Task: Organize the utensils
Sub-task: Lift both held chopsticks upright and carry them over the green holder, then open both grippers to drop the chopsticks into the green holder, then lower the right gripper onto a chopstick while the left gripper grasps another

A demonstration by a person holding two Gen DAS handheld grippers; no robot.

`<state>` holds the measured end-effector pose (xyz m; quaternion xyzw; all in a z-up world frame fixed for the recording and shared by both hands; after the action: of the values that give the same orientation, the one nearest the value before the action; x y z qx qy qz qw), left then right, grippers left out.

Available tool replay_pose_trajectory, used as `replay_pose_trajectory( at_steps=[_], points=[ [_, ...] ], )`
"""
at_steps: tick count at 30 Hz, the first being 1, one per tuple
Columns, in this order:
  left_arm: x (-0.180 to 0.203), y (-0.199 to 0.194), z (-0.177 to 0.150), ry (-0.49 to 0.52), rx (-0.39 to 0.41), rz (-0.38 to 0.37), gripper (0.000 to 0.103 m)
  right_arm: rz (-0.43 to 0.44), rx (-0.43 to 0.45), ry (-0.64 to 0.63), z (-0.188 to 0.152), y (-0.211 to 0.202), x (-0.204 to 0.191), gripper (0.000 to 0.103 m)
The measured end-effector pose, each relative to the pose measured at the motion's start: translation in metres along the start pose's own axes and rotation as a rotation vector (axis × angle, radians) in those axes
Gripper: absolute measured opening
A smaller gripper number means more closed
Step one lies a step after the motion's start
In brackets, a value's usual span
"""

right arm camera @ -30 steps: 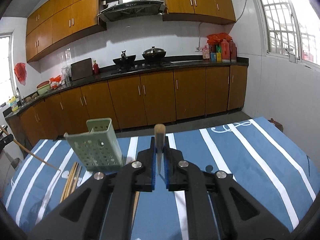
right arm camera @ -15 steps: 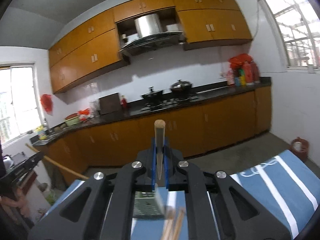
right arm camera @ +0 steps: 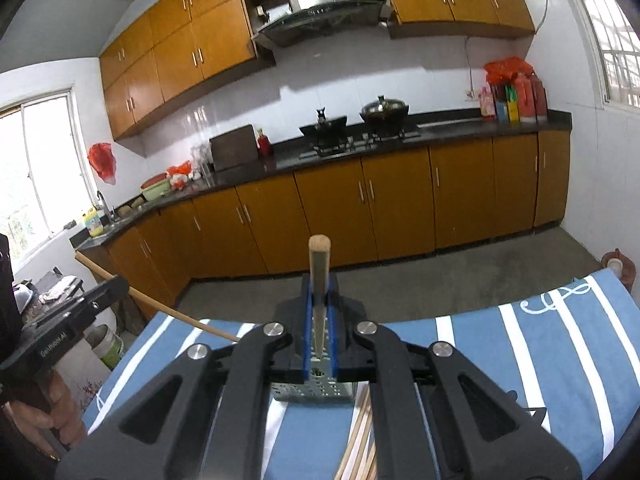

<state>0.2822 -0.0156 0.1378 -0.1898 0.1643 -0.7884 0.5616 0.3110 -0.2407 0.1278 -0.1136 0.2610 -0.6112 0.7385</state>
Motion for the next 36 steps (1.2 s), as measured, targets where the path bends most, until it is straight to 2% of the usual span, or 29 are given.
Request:
replay_pose_trajectory(
  at_steps=[4,7,8,9,11,17,21,24,27,30,36],
  points=[
    [-0.003,0.021,-0.011,-0.021,-0.051,0.001,0.007,-0.005,-0.024,-0.001,-0.005,0.011,0.001,0.009],
    [-0.006,0.022,-0.013,-0.048,-0.054,-0.006,0.01,0.001,-0.016,0.004,-0.007,0.008,0.001,0.015],
    [-0.005,0.021,-0.013,-0.049,-0.05,-0.005,0.017,-0.002,-0.011,0.003,-0.006,0.007,0.0,0.017],
    [-0.006,0.018,-0.012,-0.046,-0.041,0.004,0.032,-0.004,-0.004,0.004,-0.005,0.005,0.001,0.022],
    [-0.005,0.013,-0.011,-0.041,-0.019,0.017,0.042,-0.005,0.007,0.007,-0.005,0.0,0.001,0.024],
    [-0.008,-0.004,-0.008,-0.06,0.018,0.024,0.042,-0.013,0.058,0.034,-0.011,-0.03,0.01,0.024],
    [-0.019,-0.024,-0.018,-0.085,0.043,0.035,0.042,-0.046,0.055,0.062,-0.034,-0.046,0.028,0.024],
    [-0.033,-0.032,-0.038,-0.096,0.024,0.073,0.042,-0.093,-0.022,0.082,-0.07,-0.036,0.045,0.024],
    [-0.045,-0.028,-0.064,-0.089,-0.034,0.127,0.042,-0.123,-0.136,0.106,-0.109,-0.013,0.058,0.024],
    [-0.058,-0.015,-0.103,-0.088,-0.12,0.176,0.042,-0.125,-0.274,0.141,-0.156,0.017,0.065,0.022],
    [-0.073,0.009,-0.167,-0.149,-0.274,0.204,0.042,-0.12,-0.429,0.125,-0.215,0.054,0.051,0.015]
  ],
)
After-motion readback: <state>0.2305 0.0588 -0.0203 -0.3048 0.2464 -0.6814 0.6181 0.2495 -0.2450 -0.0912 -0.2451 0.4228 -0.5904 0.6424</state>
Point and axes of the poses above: each gripper's, at about its wrist camera, not at the fingertips, and y roughly the way its jaws point, x to its right, z to its top, the point moved 4 cm from there along y, roughly the way its jaws point, and after that the axes turned 5 degrees about -x, right-handed, at the moved point
